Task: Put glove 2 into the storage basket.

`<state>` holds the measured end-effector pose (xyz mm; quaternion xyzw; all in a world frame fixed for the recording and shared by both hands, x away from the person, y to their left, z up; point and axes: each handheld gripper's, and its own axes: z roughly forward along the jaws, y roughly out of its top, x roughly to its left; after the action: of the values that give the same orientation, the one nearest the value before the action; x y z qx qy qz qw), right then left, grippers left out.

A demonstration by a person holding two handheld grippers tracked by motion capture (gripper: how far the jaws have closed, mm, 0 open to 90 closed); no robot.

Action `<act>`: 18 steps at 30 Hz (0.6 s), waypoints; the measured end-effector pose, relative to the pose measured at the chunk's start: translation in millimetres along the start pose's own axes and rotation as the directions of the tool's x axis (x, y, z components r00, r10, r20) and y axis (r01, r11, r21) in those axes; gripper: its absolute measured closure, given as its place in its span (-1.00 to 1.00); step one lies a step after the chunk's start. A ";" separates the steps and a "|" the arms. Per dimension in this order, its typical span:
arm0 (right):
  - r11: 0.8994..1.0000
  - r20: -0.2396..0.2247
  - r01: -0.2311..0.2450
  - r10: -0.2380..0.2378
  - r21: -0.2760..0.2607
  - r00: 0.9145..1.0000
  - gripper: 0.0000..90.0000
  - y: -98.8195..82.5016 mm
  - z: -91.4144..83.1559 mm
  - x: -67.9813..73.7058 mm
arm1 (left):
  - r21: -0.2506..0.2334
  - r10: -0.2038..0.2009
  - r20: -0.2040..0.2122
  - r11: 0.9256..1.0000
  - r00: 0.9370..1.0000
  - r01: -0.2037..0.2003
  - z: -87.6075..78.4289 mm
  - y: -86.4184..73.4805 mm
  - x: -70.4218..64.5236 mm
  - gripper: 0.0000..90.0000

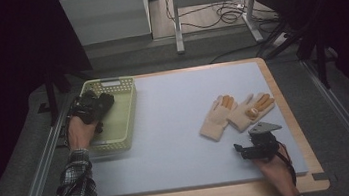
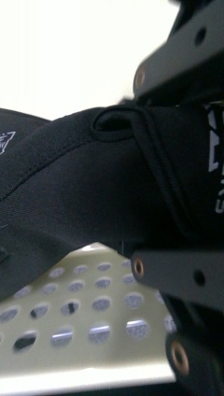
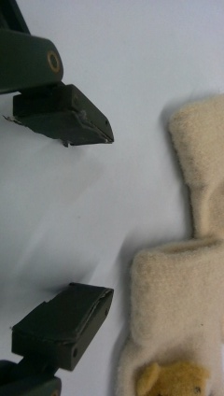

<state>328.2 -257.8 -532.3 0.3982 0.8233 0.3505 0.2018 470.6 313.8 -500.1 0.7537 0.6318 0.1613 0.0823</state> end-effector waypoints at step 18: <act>1.000 0.001 0.000 0.000 0.000 1.000 -0.54 0.0 0.0 0.3 | -0.208 0.019 0.252 0.977 0.967 0.035 -49.4 -12.4 10.4 -0.90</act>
<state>328.0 -257.6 -532.3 0.3984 0.8232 0.3501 0.2024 443.4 322.4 -456.6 0.7526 0.5984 0.1297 0.2422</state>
